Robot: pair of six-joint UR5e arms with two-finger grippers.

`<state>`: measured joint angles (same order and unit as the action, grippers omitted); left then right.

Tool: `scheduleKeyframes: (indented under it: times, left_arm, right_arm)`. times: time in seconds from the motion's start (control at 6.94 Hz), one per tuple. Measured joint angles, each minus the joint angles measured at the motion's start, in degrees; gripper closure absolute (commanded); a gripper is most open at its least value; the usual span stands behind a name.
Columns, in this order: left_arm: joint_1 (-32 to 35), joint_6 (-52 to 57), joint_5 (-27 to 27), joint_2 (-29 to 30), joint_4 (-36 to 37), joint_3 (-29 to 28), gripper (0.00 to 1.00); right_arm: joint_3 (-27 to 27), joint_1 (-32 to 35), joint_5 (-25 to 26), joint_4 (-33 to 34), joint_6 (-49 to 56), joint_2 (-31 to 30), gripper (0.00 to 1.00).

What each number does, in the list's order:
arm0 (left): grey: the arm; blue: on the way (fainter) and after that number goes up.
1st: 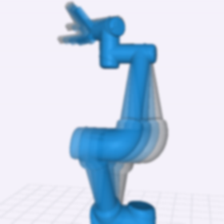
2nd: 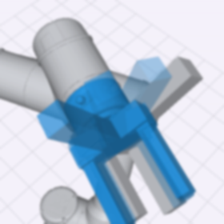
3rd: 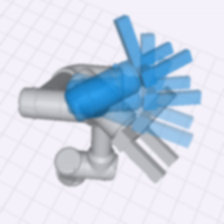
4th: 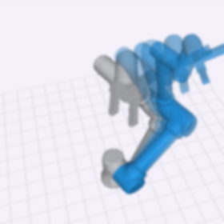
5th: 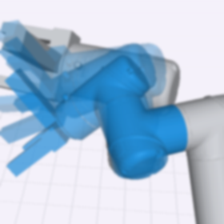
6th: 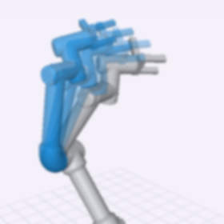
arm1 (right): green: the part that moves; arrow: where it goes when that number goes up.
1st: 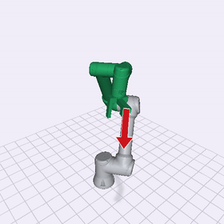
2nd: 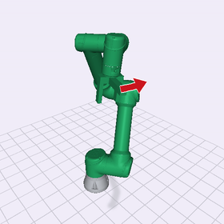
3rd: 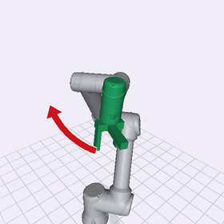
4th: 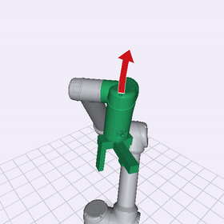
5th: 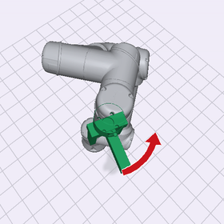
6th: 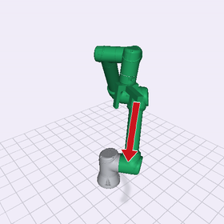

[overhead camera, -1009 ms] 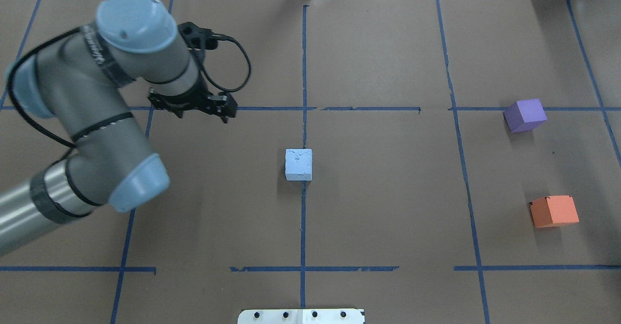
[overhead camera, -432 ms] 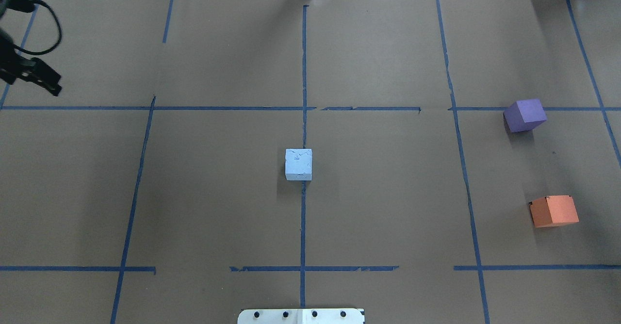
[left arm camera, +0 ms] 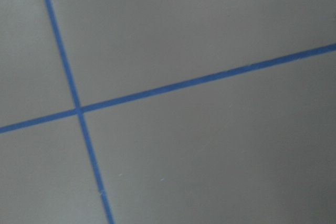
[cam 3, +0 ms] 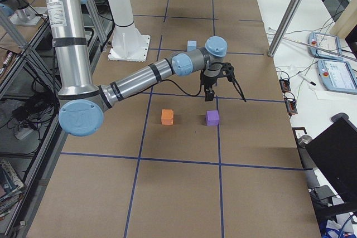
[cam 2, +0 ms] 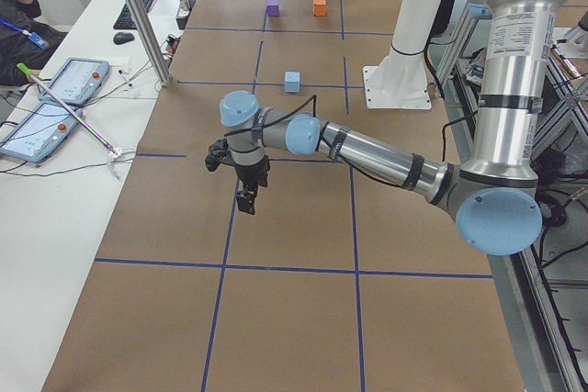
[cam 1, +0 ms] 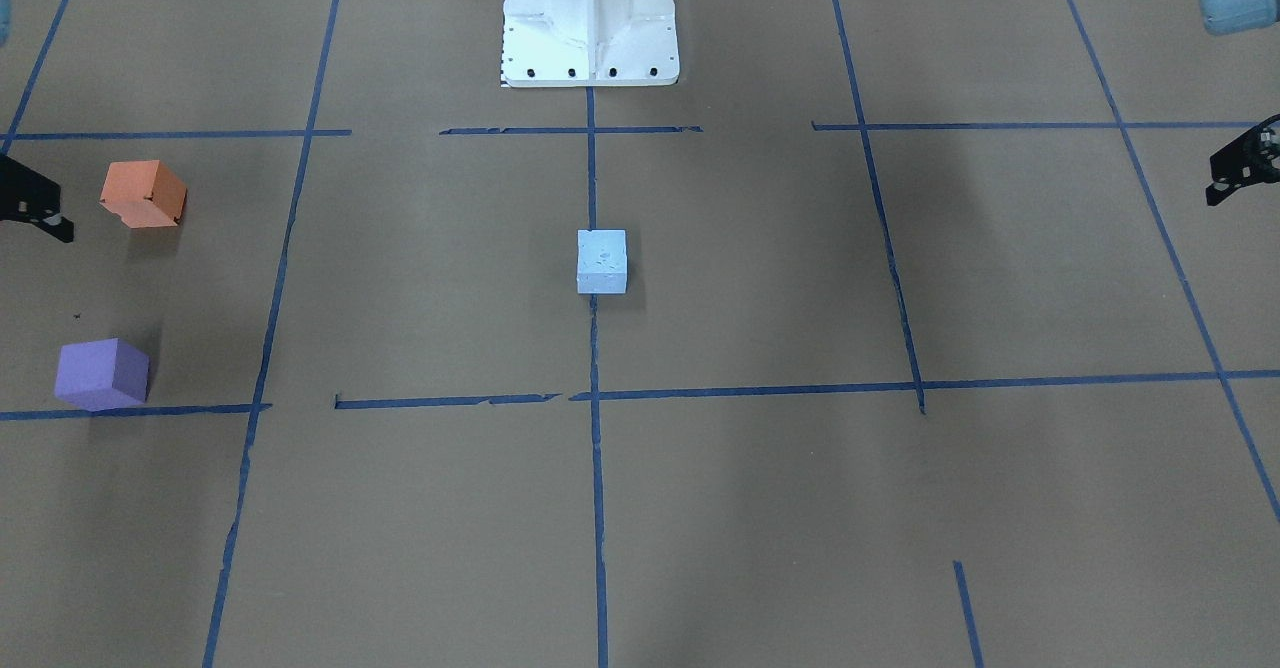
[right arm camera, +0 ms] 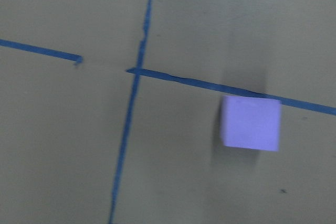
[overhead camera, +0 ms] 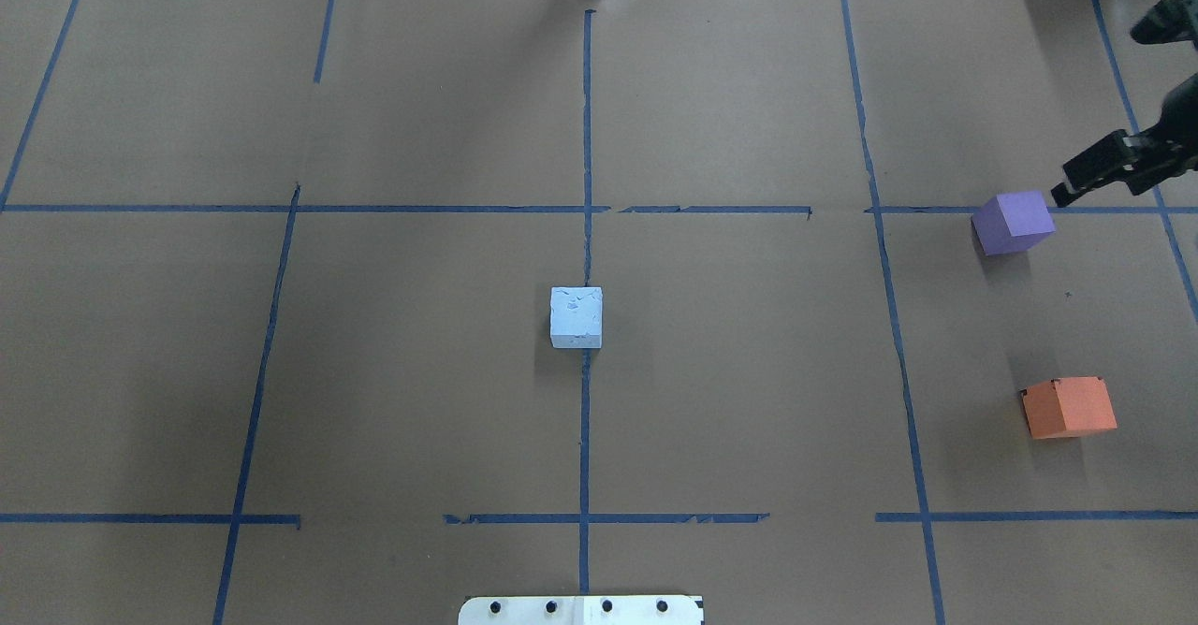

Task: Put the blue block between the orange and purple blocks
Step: 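Swing the right arm in from beside the purple cube toward the light blue cube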

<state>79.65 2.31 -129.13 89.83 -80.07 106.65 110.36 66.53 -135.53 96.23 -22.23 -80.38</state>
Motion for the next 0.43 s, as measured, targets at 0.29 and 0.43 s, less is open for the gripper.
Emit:
scheduleKeyframes:
  times: [0.29, 0.43]
  left_arm:
    - [4.74, 3.63, -2.67, -4.75, -1.88, -0.43, 0.00]
    - [5.97, 4.01, -5.78, -6.28, -3.39, -0.87, 0.00]
  right_arm:
    - [0.25, -12.19, 6.68, 0.09, -18.10, 9.60, 0.00]
    - [-0.24, -18.73, 11.52, 0.17, -27.18, 14.59, 0.00]
